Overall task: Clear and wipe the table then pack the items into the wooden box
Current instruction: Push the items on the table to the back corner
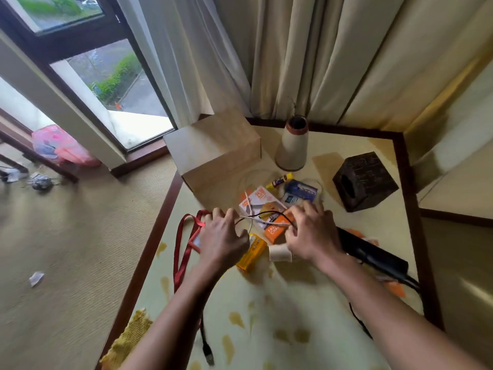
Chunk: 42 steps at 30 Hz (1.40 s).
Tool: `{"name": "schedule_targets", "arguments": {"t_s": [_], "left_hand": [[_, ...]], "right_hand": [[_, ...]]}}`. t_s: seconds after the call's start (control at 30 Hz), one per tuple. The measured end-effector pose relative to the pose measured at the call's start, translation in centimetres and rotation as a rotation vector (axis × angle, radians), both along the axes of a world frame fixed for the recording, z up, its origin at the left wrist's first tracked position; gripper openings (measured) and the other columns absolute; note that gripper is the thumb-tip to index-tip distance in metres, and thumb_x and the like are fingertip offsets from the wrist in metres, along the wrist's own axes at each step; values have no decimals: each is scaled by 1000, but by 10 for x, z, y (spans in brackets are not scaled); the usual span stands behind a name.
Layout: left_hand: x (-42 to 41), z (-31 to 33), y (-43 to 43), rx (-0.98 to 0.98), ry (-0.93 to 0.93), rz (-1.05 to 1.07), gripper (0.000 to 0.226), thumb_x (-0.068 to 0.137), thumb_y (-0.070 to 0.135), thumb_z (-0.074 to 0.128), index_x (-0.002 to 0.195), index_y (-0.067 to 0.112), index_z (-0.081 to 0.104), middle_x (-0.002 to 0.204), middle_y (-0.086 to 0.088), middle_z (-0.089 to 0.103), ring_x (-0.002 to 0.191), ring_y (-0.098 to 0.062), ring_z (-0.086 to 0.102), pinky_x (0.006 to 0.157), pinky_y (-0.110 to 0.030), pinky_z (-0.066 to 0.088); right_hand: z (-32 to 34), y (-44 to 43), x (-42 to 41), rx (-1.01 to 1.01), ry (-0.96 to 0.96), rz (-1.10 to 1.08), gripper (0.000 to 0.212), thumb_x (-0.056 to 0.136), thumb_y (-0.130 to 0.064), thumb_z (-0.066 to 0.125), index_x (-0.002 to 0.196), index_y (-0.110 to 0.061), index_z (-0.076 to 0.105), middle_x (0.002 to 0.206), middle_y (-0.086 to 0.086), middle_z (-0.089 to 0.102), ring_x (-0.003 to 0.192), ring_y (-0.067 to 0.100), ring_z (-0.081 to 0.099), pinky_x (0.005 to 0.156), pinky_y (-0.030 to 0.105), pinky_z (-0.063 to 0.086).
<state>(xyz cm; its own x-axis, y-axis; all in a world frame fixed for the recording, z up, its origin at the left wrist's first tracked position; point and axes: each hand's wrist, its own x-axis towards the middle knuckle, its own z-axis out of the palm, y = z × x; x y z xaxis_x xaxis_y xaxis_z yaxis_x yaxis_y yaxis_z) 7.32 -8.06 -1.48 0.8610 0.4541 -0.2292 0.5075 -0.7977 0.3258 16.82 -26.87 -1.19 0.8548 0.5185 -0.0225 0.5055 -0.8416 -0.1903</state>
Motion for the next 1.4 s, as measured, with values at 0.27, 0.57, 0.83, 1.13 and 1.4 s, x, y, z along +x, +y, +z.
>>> {"name": "schedule_targets", "arguments": {"t_s": [0.27,0.57,0.83,1.13,1.4], "left_hand": [[-46,-30,-15,64,176,-143,79,78,84,46,136,29,44,133,-9,47,119,-27,50,95,-42,49],[-27,-40,-33,140,174,-144,49,94,55,49,121,15,56,115,-13,60,97,-28,57,75,-40,49],[-17,-10,-21,-176,-49,52,39,95,58,41,98,22,54,84,-7,64,76,-25,58,70,-39,50],[78,31,3,-339,-229,139,42,103,58,39,104,19,56,92,-3,65,78,-22,62,66,-42,53],[154,-8,5,-233,-43,-63,46,103,46,41,144,26,37,132,-17,60,106,-39,62,86,-52,57]], "right_hand": [[-30,-10,-48,-374,173,109,71,78,-24,66,143,-30,39,136,1,49,129,25,43,113,53,24],[-20,-22,-34,29,192,97,69,82,-18,61,147,-26,36,135,-1,59,128,23,50,115,45,28],[8,-4,9,599,230,-252,62,86,-38,73,135,-15,43,121,9,64,105,28,62,95,43,49],[0,30,83,284,326,-396,63,88,-61,58,133,-18,51,121,10,66,108,34,62,85,44,54],[-15,40,90,128,344,-379,61,99,-50,49,148,-16,36,144,12,49,132,35,42,103,51,40]]}}
